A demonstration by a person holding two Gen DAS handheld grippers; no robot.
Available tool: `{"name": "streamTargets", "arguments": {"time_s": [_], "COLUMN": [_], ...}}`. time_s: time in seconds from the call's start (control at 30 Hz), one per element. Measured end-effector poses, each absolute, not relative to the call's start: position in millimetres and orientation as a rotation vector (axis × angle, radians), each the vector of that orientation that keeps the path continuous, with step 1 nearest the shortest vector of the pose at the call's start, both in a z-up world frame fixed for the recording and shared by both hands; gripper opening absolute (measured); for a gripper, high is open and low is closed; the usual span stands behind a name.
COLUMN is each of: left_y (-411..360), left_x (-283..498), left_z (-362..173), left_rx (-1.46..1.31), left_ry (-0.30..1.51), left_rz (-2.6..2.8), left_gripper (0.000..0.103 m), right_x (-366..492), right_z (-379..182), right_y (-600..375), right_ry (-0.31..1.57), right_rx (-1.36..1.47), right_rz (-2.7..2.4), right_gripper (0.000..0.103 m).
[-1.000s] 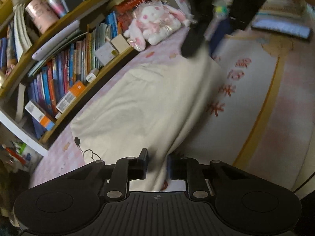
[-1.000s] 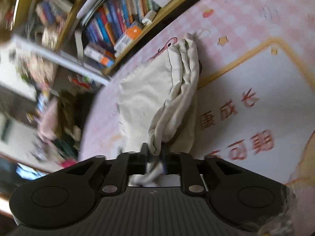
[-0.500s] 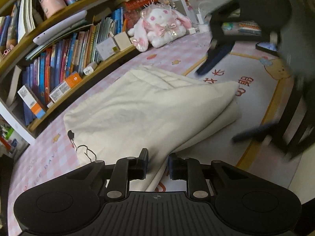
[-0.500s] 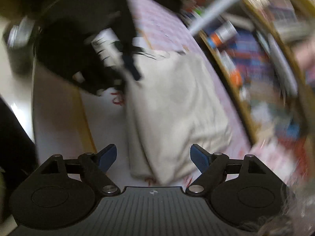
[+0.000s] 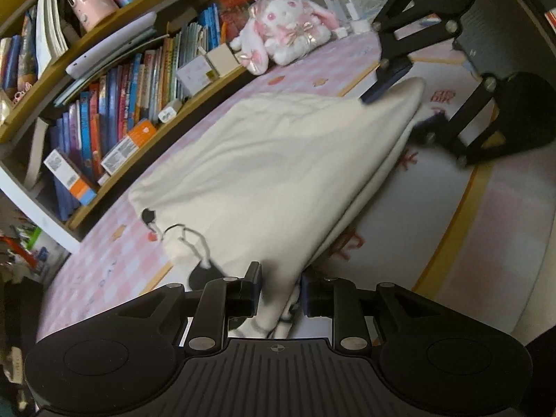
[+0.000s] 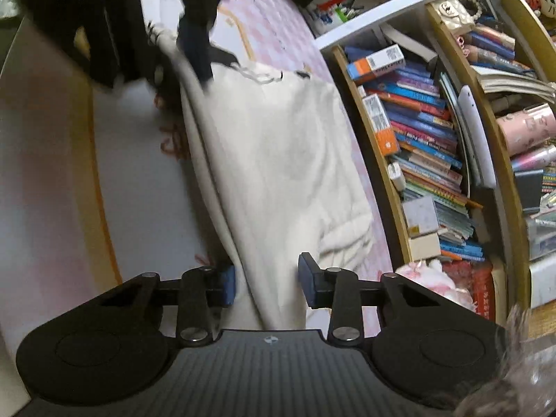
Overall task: Fold clothes
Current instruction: 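Grasp the shirt bundle end with the left gripper beside the right gripper, then lift the shirt bundle with both grippers and fold it over in half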
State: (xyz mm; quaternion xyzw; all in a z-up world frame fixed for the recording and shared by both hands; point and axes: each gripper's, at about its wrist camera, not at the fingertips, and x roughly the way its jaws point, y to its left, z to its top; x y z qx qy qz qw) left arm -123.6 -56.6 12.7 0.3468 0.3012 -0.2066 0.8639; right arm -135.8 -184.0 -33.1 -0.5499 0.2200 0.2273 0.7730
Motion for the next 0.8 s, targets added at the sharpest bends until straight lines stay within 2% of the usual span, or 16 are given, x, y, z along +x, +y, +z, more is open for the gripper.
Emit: {"name": "streamTargets", "arguments": {"time_s": [0.17, 0.43, 0.5, 0.53, 0.6, 0.67, 0.8], "left_y": [-57, -51, -53, -54, -56, -58, -61], "left_x": [-133, -138, -139, -139, -141, -144, -159], "left_z": [9, 6, 5, 4, 5, 6, 18], "left_rx": [0.858, 0.912, 0.935, 0.942, 0.948, 0.954, 0.948], "left_ry": [0.582, 0.561, 0.552, 0.555, 0.561, 0.565, 0.58], "left_rz": [-0.437, -0.414, -0.422, -0.427, -0.432, -0.436, -0.451], "left_gripper": [0.025, 0.025, 0.018, 0.011, 0.007, 0.006, 0.005], "right_x": [-140, -146, -146, -146, -147, -147, -145], "right_z": [-38, -44, -44, -44, -45, -43, -25], "right_y": [-187, -187, -187, -188, -187, -187, -194], "right_ry": [0.473, 0.455, 0.459, 0.464, 0.482, 0.497, 0.538], "right_rx": [-1.213, -1.227, -1.222, -1.218, -1.213, -1.205, -1.126], "right_rz": [0.479, 0.461, 0.466, 0.473, 0.491, 0.502, 0.529], "right_gripper": [0.033, 0.033, 0.03, 0.026, 0.017, 0.013, 0.012]}}
